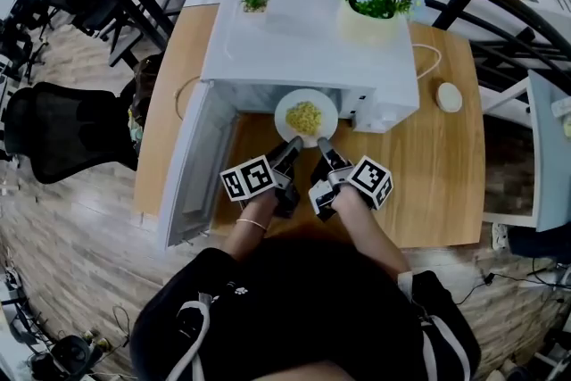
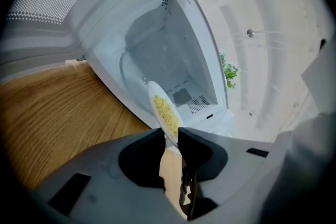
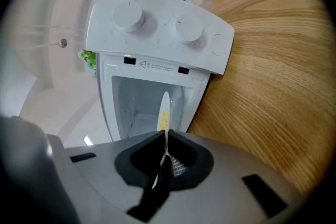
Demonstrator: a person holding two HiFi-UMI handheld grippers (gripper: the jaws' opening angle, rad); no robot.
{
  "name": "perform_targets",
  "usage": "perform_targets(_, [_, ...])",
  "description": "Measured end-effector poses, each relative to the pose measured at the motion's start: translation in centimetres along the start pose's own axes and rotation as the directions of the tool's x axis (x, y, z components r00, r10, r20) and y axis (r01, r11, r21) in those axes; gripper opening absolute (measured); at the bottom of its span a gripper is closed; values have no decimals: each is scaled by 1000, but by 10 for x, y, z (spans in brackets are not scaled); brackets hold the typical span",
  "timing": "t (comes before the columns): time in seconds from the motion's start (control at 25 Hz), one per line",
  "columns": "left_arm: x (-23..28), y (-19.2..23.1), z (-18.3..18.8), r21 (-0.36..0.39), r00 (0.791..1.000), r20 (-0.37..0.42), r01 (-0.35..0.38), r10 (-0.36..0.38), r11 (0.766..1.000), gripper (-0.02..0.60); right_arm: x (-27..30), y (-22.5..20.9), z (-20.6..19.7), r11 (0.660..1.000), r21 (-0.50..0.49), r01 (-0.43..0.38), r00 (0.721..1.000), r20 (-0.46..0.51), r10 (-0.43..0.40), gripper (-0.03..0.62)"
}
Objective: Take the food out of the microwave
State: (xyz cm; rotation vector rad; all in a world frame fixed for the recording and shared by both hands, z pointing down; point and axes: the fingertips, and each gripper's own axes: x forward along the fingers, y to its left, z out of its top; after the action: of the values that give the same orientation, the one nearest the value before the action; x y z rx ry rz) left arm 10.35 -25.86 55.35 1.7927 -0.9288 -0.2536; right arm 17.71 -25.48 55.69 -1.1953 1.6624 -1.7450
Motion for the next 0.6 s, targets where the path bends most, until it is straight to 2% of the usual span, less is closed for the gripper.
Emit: perform_targets(0.6, [-38,-40,-4,43,997,35,68,-70,997,74,-34,33,-18,993,-32,-111,994,-18,111,18])
